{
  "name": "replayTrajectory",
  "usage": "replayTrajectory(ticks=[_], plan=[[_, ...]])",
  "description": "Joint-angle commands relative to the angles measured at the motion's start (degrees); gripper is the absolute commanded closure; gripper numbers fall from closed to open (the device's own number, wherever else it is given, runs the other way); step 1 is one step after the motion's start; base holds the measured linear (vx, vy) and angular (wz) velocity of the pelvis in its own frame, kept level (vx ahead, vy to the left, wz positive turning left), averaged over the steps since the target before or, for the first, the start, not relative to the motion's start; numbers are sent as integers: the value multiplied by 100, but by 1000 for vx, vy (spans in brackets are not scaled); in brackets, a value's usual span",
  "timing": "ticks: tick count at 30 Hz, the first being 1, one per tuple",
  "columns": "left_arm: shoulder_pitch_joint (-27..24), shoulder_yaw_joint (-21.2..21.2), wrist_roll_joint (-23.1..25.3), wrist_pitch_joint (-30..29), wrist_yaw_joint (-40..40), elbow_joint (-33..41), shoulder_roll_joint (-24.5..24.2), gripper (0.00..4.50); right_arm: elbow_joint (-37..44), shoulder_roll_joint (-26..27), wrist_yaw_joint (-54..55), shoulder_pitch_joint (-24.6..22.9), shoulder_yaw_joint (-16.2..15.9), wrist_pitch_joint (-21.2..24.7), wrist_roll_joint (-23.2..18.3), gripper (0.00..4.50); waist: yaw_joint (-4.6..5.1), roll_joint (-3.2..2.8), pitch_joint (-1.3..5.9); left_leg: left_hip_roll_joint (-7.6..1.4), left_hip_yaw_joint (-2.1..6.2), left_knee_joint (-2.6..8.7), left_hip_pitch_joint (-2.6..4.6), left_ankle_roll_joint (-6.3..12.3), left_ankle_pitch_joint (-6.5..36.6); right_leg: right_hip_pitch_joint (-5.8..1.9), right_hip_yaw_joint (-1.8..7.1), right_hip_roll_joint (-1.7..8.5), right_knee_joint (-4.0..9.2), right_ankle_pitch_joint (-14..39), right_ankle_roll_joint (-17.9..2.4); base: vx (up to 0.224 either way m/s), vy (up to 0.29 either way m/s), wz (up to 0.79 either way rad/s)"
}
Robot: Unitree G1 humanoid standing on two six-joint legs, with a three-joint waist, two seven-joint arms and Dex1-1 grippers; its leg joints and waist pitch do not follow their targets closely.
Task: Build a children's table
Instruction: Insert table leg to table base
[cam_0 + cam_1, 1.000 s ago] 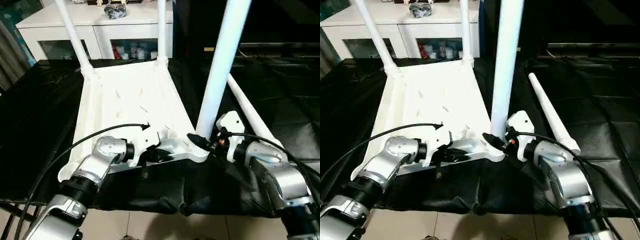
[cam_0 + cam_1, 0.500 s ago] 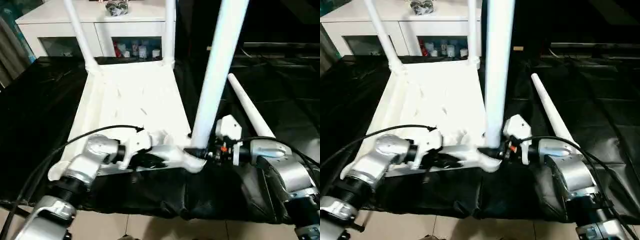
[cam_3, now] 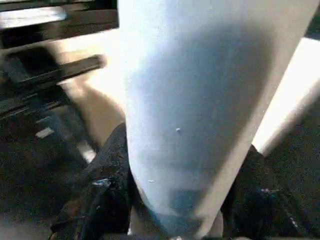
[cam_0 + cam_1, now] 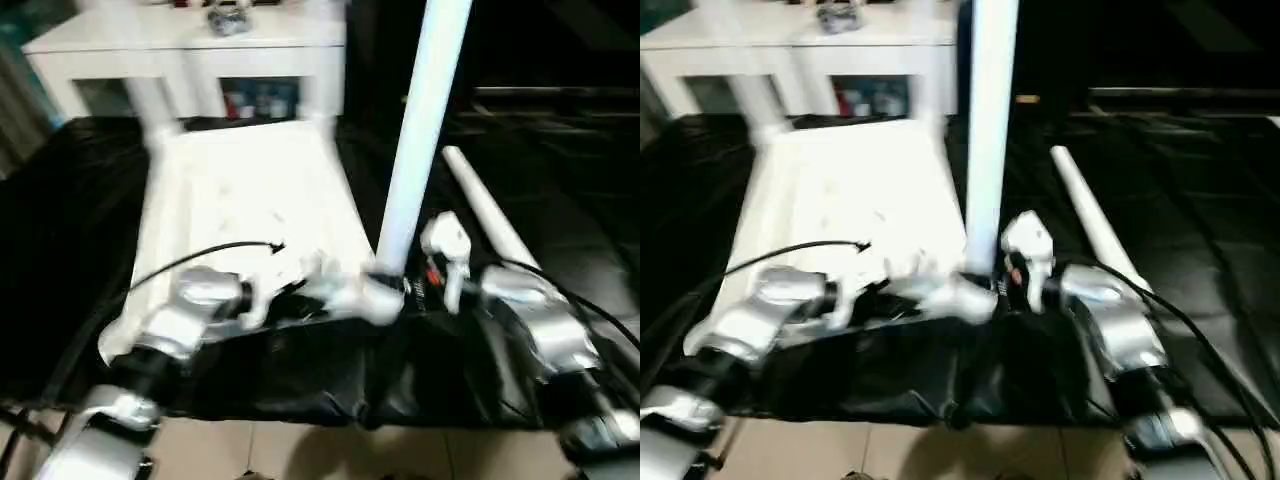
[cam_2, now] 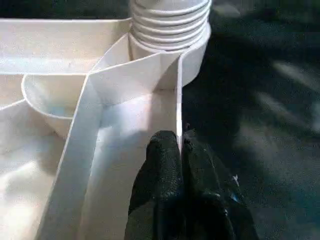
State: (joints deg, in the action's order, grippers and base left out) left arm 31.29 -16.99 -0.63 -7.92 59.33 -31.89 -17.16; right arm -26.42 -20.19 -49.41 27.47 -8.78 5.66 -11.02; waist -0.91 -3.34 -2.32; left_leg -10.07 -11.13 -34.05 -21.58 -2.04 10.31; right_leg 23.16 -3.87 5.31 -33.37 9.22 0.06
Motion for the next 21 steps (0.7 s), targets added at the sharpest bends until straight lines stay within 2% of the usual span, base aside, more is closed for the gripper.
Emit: replayTrajectory(ticks=[1, 2, 3, 4, 7, 8, 11, 14, 17, 21], plan=[[409, 434, -110, -61, -555, 347, 193, 450, -775, 122, 847, 66, -18, 225, 471, 262, 6, 49, 291, -250, 192, 461, 87, -30, 2253, -207, 174, 326, 508, 2847, -946, 0, 0, 0], [444, 487, -80, -238, -895, 435, 358, 450, -1003, 266, 1177, 222, 117, 326, 422, 263, 39, 61, 295, -238, 194, 446, 105, -31, 2248, -201, 165, 324, 514, 2871, -972, 0, 0, 0], [444, 487, -80, -238, -895, 435, 358, 450, -1003, 266, 1177, 222, 117, 326, 422, 263, 53, 63, 298, -226, 186, 428, 95, 17, 2212, -205, 158, 320, 530, 2884, -974, 0, 0, 0], [447, 538, -56, -419, -1252, 559, 570, 450, -1177, 391, 1426, 341, 215, 387, 373, 263, 54, 64, 293, -229, 183, 430, 86, 42, 2181, -208, 160, 315, 534, 2862, -968, 0, 0, 0], [382, 495, -21, -656, -1948, 837, 1169, 450, -1670, 701, 1902, 625, 374, 399, 355, 263, 54, 72, 322, -242, 164, 414, 76, 130, 1931, -219, 166, 302, 504, 2442, -1109, 0, 0, 0], [334, 409, -9, -622, -1983, 890, 1285, 450, -1763, 759, 1908, 673, 366, 398, 352, 263, 43, 84, 335, -241, 157, 408, 48, 209, 1776, -244, 174, 304, 474, 2174, -1186, 0, 0, 0], [282, 276, 15, -557, -1940, 893, 1360, 450, -1887, 827, 1861, 741, 329, 376, 358, 263, 18, 84, 368, -238, 139, 384, 9, 425, 1400, -282, 173, 299, 409, 1518, -1335, 0, 0, 0], [305, 219, 79, -554, -1969, 850, 1336, 450, -1987, 872, 1888, 795, 347, 344, 377, 263, 10, 75, 381, -239, 132, 361, 4, 556, 1206, -294, 166, 301, 373, 1248, -1441, 0, 0, 0], [306, 217, 96, -606, -1946, 888, 1314, 450, -2114, 905, 1918, 859, 357, 260, 451, 263, 10, 47, 364, -244, 128, 369, 15, 552, 1294, -287, 160, 300, 391, 1364, -1447, 0, 0, 0], [294, 194, 105, -642, -1895, 930, 1264, 450, -2180, 953, 1807, 912, 406, 280, 387, 263, 37, 43, 337, -249, 144, 406, 40, 374, 1700, -273, 154, 298, 446, 1921, -1295, 0, 0, 0]])
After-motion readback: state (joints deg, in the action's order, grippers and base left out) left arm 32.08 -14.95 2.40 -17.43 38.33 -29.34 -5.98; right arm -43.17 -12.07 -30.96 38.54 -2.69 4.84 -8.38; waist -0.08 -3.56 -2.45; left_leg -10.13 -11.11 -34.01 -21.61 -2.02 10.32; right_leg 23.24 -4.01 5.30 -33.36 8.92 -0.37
